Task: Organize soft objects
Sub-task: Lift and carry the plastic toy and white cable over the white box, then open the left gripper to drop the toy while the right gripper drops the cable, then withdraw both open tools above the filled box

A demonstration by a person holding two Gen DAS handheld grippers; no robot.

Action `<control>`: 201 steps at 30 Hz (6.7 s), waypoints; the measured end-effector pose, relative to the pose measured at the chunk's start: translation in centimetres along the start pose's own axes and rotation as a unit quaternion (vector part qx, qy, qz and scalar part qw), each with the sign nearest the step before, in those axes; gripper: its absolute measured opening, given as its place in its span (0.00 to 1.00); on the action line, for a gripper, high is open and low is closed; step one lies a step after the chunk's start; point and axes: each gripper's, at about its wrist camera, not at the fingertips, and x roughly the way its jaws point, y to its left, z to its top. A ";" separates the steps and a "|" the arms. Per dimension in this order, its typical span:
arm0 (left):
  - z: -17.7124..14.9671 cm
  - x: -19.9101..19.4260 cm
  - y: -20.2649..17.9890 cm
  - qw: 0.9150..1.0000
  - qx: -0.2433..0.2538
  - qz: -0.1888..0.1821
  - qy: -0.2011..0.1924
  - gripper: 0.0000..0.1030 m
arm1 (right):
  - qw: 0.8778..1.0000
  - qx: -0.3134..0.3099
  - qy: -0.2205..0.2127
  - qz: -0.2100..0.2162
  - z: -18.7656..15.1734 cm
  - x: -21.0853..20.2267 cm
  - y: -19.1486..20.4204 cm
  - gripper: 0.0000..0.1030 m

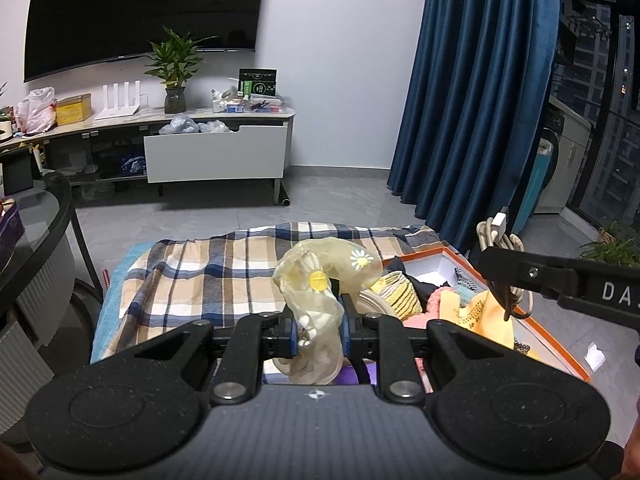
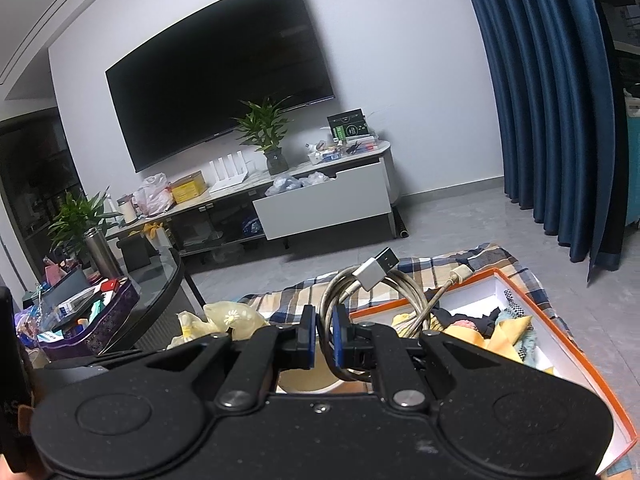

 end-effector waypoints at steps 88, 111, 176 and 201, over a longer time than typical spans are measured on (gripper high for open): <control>-0.2 4.7 -8.8 0.989 0.093 -0.108 0.049 0.21 | 0.993 0.073 -0.024 -0.085 -0.2 -0.4 -5.6 0.11; -0.6 6.8 -10.1 0.985 0.108 -0.119 0.069 0.21 | 0.994 0.067 0.003 -0.083 0.0 1.7 -7.4 0.12; -5.2 -1.2 -11.3 0.996 -0.004 0.046 0.077 1.00 | 0.995 0.005 0.016 -0.097 -4.7 -7.1 -8.1 0.75; -6.6 -2.0 -11.7 0.995 -0.007 0.031 0.097 1.00 | 0.994 -0.010 0.028 -0.105 -6.2 -8.6 -7.4 0.75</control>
